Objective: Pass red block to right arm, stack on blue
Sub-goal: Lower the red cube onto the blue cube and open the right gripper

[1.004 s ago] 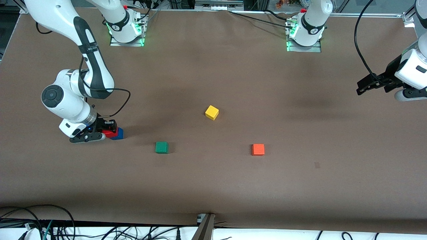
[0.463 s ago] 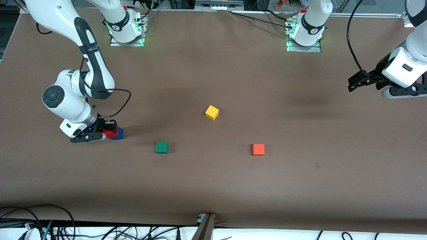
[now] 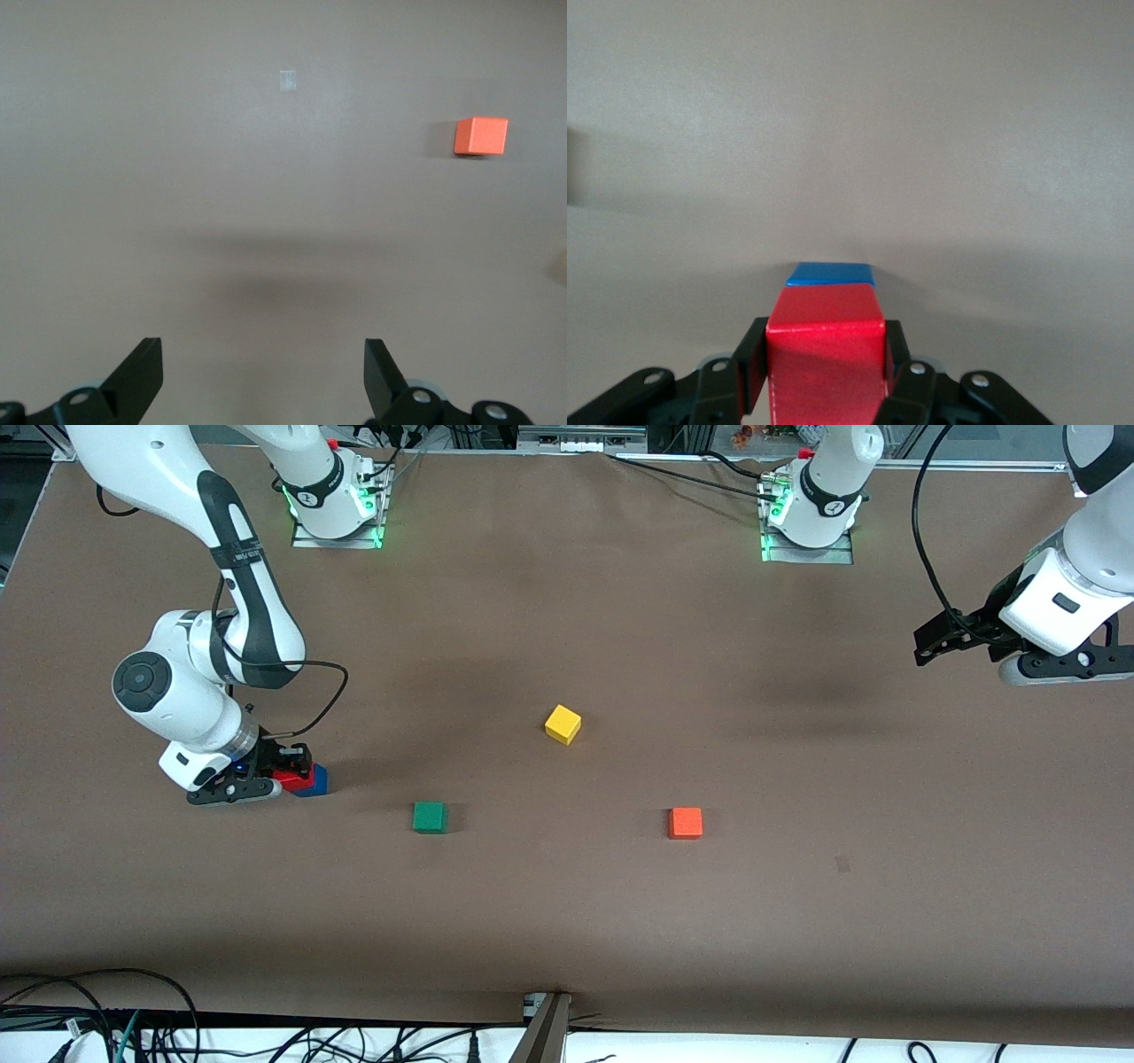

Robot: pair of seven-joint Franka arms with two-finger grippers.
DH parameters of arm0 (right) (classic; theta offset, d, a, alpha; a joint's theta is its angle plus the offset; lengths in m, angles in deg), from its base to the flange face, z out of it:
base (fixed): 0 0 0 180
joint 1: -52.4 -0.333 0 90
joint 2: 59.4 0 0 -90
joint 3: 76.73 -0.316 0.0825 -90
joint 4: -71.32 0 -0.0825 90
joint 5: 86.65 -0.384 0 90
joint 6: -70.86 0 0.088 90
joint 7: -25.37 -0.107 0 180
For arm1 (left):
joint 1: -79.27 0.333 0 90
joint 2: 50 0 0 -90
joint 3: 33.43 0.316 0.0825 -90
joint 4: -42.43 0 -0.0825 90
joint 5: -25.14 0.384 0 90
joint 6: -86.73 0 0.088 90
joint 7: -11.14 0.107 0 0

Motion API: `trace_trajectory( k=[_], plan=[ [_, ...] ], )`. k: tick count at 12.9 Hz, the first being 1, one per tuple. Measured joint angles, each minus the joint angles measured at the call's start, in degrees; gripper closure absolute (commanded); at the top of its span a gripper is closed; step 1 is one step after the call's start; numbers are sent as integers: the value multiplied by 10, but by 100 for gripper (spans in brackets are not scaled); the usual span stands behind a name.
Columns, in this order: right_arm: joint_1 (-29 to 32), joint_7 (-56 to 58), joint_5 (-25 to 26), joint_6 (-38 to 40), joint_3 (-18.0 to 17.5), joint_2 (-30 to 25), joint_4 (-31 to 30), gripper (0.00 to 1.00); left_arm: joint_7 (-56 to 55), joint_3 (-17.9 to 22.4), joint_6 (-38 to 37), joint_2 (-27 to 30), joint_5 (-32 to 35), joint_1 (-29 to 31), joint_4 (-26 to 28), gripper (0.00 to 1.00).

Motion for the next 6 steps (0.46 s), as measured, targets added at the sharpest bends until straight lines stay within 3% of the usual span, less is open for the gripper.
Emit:
trace_trajectory(
  k=[1, 2, 5, 6],
  plan=[
    [0, 0, 0, 0, 0, 0, 0, 55, 0, -4, -1, 0, 0, 0, 0, 0],
    [0, 0, 0, 0, 0, 0, 0, 49, 0, -7, -2, -1, 0, 0, 0, 0],
    [0, 0, 0, 0, 0, 0, 0, 1, 0, -9, -3, -1, 0, 0, 0, 0],
    [0, 0, 0, 0, 0, 1, 0, 0, 0, -10, -4, -1, 0, 0, 0, 0]
  ],
)
